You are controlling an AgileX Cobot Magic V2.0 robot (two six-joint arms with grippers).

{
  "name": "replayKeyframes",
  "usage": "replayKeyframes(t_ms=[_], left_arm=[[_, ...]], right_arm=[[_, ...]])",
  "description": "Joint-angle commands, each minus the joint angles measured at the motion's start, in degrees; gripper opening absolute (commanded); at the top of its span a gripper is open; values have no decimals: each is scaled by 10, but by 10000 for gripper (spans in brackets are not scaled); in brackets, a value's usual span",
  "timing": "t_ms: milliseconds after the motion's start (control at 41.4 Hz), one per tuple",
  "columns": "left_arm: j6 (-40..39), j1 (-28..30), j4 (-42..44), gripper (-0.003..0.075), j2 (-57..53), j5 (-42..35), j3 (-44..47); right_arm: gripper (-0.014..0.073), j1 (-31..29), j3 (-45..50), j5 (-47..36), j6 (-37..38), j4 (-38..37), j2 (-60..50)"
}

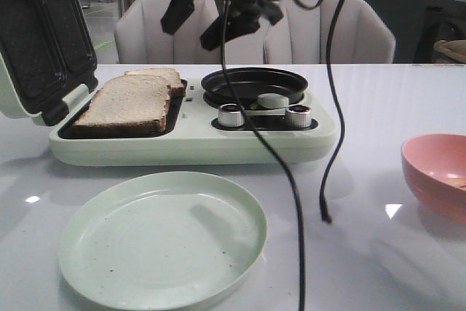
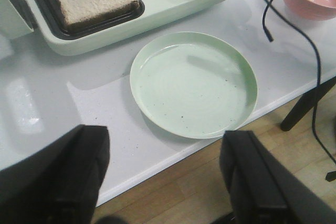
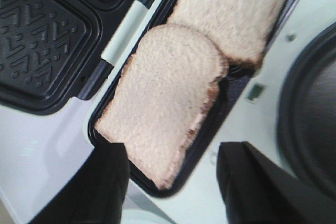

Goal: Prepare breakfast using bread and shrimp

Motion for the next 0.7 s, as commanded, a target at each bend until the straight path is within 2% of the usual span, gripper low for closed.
replayKeyframes(t_ms=[0, 97, 193, 266, 677], left_arm=[[0, -4, 7, 508, 2, -42, -17], [0, -4, 8, 508, 2, -42, -17], [0, -4, 8, 508, 2, -42, -17], [0, -4, 8, 508, 2, -42, -17], [0, -4, 8, 508, 2, -42, -17]], right_arm=[[488, 16, -15, 0, 37, -88, -88], [488, 71, 47, 5, 83, -226, -187], [488, 108, 121, -1, 115, -291, -260], [488, 119, 186, -6, 134, -311, -317], [488, 119, 486, -22, 174, -311, -582]])
